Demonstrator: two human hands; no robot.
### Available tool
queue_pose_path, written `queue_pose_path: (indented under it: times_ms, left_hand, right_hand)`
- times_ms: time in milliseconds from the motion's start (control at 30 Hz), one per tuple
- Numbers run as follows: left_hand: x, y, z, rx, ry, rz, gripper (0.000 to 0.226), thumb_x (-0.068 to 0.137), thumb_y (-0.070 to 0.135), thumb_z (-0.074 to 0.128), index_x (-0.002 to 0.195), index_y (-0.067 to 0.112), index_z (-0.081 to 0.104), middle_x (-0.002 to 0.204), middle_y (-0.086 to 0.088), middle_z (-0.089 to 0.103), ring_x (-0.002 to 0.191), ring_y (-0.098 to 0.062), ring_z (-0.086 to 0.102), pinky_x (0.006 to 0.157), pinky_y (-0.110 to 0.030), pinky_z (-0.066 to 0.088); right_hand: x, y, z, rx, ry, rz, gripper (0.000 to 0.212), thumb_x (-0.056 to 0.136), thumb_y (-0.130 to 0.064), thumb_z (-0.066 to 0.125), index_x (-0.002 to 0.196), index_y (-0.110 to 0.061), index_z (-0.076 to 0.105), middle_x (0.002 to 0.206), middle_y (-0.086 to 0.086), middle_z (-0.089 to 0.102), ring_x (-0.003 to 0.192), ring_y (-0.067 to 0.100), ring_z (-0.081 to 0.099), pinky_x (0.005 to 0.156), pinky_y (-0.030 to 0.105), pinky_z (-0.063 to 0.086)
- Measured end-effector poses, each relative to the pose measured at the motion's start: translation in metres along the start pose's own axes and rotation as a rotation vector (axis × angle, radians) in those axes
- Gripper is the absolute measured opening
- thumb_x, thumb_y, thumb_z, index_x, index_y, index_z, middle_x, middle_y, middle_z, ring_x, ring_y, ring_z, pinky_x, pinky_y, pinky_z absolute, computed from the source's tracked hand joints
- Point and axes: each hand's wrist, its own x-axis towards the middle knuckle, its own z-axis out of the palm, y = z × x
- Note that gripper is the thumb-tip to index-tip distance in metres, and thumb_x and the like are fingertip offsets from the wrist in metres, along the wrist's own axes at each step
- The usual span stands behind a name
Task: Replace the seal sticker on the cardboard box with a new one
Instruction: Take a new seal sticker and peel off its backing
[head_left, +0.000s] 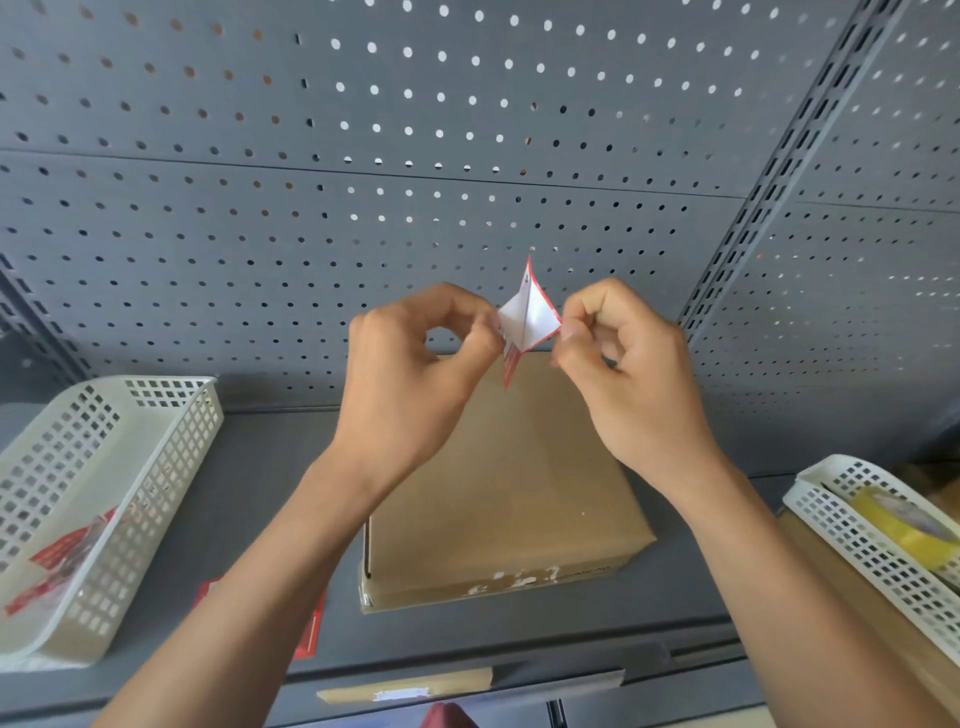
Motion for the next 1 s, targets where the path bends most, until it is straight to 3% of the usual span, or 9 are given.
queue_pose_path:
  times_ms: [133, 300, 467, 600, 700, 833, 1000]
  left_hand:
    - [0.002, -0.004, -0.005, -0.061, 0.016, -0.072, 0.016, 0.089, 0.013, 0.067, 0.074, 0.016, 0.073, 0.076, 0.01, 0.074, 0.051, 0.005, 0.05, 0.06, -0.023, 0.032]
    - [0.006, -0.009, -0.014, -0.15, 0.057, -0.142, 0.015, 0.085, 0.019, 0.061, 0.076, 0.017, 0.072, 0.074, 0.008, 0.076, 0.066, -0.001, 0.062, 0.069, -0.029, 0.043]
    - [0.009, -0.016, -0.024, -0.223, 0.122, -0.164, 0.017, 0.091, 0.006, 0.061, 0.076, 0.007, 0.07, 0.067, 0.006, 0.074, 0.06, 0.003, 0.06, 0.064, -0.011, 0.041]
    - [0.01, -0.02, -0.031, -0.229, 0.169, -0.198, 0.02, 0.095, 0.002, 0.058, 0.078, 0.004, 0.069, 0.07, 0.003, 0.073, 0.057, 0.004, 0.057, 0.06, -0.01, 0.04]
    - [0.011, -0.026, -0.036, -0.233, 0.193, -0.224, 0.021, 0.095, 0.008, 0.058, 0.077, 0.01, 0.069, 0.071, 0.003, 0.074, 0.062, 0.0, 0.058, 0.061, -0.012, 0.041]
    - [0.009, -0.029, -0.042, -0.211, 0.225, -0.244, 0.022, 0.095, 0.011, 0.058, 0.076, 0.012, 0.07, 0.073, 0.002, 0.075, 0.062, -0.005, 0.055, 0.057, -0.014, 0.041]
    - [0.005, -0.03, -0.048, -0.219, 0.248, -0.258, 0.021, 0.095, 0.01, 0.057, 0.078, 0.01, 0.07, 0.075, -0.001, 0.075, 0.066, 0.001, 0.061, 0.063, -0.008, 0.042]
  right_hand:
    - [0.001, 0.001, 0.001, 0.041, 0.025, 0.027, 0.01, 0.09, -0.022, 0.052, 0.08, -0.021, 0.052, 0.075, 0.02, 0.06, 0.068, 0.039, 0.054, 0.061, 0.044, 0.044]
    - [0.002, 0.005, 0.0, 0.081, 0.043, 0.065, 0.009, 0.084, -0.03, 0.049, 0.078, -0.023, 0.053, 0.075, 0.017, 0.06, 0.073, 0.042, 0.057, 0.07, 0.054, 0.049]
    - [0.002, 0.009, -0.004, 0.118, 0.06, 0.114, 0.009, 0.083, -0.028, 0.05, 0.078, -0.021, 0.053, 0.07, 0.008, 0.063, 0.069, 0.022, 0.061, 0.074, 0.045, 0.053]
    - [0.003, 0.011, -0.005, 0.124, 0.091, 0.137, 0.01, 0.089, -0.015, 0.048, 0.081, -0.011, 0.053, 0.07, 0.008, 0.064, 0.067, 0.008, 0.06, 0.076, 0.036, 0.053]
    - [0.003, 0.012, -0.007, 0.114, 0.12, 0.15, 0.011, 0.09, -0.017, 0.048, 0.081, -0.012, 0.053, 0.066, -0.003, 0.064, 0.067, 0.009, 0.06, 0.076, 0.038, 0.052]
    - [0.003, 0.013, -0.007, 0.1, 0.15, 0.158, 0.011, 0.089, -0.019, 0.049, 0.08, -0.017, 0.055, 0.065, -0.004, 0.065, 0.067, 0.011, 0.06, 0.077, 0.038, 0.053]
    - [0.001, 0.015, -0.011, 0.113, 0.182, 0.171, 0.013, 0.095, -0.001, 0.048, 0.087, -0.007, 0.057, 0.068, 0.0, 0.064, 0.068, 0.01, 0.061, 0.074, 0.028, 0.054]
